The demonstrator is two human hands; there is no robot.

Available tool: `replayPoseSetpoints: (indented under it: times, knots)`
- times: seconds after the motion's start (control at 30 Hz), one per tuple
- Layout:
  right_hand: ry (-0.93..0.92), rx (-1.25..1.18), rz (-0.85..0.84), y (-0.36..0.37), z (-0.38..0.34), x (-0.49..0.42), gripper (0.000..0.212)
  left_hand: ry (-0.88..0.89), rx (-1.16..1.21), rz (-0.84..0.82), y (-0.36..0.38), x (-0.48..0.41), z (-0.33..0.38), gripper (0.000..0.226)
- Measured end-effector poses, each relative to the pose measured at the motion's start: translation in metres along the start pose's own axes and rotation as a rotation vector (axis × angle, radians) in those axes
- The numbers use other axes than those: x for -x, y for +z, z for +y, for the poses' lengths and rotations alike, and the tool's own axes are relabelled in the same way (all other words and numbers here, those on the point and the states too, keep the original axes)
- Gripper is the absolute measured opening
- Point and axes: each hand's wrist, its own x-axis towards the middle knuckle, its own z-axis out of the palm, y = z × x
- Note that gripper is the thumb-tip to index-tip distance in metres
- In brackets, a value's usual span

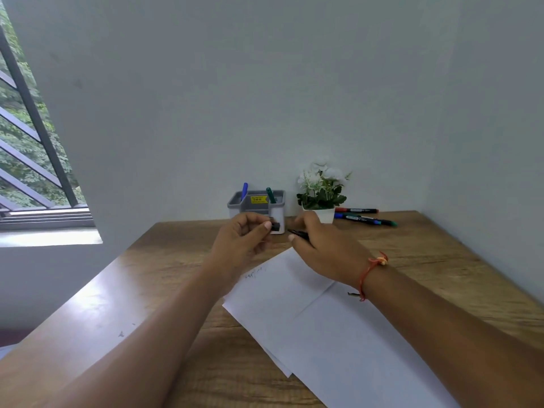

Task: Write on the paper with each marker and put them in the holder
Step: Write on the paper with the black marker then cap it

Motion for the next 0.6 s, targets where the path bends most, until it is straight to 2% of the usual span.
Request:
replayPoseSetpoints:
  times: [0.2, 0.3, 0.43, 0.5, 0.6]
  knots:
    - [0.014, -0.182, -0.055, -0.002, 0.008, 0.002, 0.017, -0.075, 0.193, 0.050, -0.011, -0.008, -0.005, 0.012]
    - [0.086, -0.377, -0.058, -0.001, 0.009, 0.002, 0.013, -0.087, 0.151, 0.047, -0.013, -0.010, -0.006, 0.012]
    - [0.365, -0.953, -0.065, -0.001, 0.001, 0.003, 0.028, -0.040, -0.316, 0.086, -0.019, -0.015, -0.010, 0.018]
    - [0.428, -1.075, -0.064, -0.001, 0.000, 0.003, 0.026, -0.026, -0.581, 0.071, -0.024, -0.018, -0.013, 0.020]
    - [0.444, -1.182, -0.044, 0.002, 0.000, 0.003, 0.015, -0.007, -0.912, -0.046, -0.027, -0.016, -0.015, 0.021]
